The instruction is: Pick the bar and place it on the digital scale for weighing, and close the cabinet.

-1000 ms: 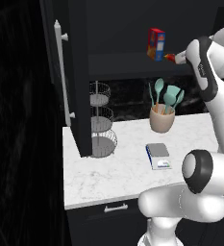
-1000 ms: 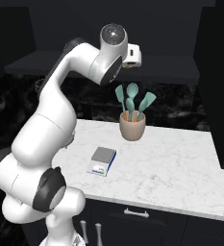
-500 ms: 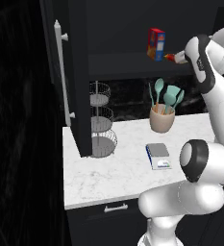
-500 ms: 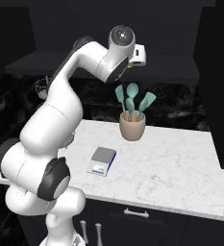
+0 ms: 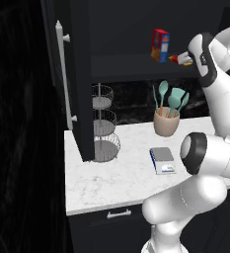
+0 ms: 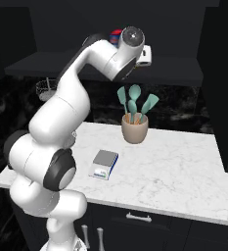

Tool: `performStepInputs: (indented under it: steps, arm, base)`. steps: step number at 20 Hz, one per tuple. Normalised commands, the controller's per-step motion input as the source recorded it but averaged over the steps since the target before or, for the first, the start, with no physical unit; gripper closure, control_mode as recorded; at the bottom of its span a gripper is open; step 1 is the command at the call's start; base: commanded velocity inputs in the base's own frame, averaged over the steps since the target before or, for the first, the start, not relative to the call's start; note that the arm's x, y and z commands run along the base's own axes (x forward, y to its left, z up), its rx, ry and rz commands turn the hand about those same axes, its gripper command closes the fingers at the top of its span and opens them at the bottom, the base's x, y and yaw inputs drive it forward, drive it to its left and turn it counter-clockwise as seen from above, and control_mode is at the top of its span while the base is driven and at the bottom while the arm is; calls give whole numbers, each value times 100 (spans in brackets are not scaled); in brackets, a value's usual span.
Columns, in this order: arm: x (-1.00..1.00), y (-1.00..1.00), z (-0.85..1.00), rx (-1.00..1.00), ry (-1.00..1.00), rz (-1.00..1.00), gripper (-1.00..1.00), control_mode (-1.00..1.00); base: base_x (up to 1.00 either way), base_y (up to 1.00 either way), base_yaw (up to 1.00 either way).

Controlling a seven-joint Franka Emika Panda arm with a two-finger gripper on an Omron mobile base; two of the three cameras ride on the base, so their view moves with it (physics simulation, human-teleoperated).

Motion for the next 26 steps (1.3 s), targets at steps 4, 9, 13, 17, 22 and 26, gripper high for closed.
performStepInputs:
  steps: [4,9,13,17,22,26]
  arm:
    - [22,-4,-7,0,0,6,-100,-100]
    - [24,0,-6,0,0,2,-100,-100]
    - [29,0,-3,0,0,0,-100,-100]
    - [27,0,-10,0,1,0,-100,-100]
    - [17,0,-22,0,3,0,100,-100]
    - [0,0,-23,0,2,0,100,-100]
  base:
    - [0,0,0]
    - [0,0,0]
    - [0,0,0]
    - [0,0,0]
    - [0,0,0]
    - [0,0,0]
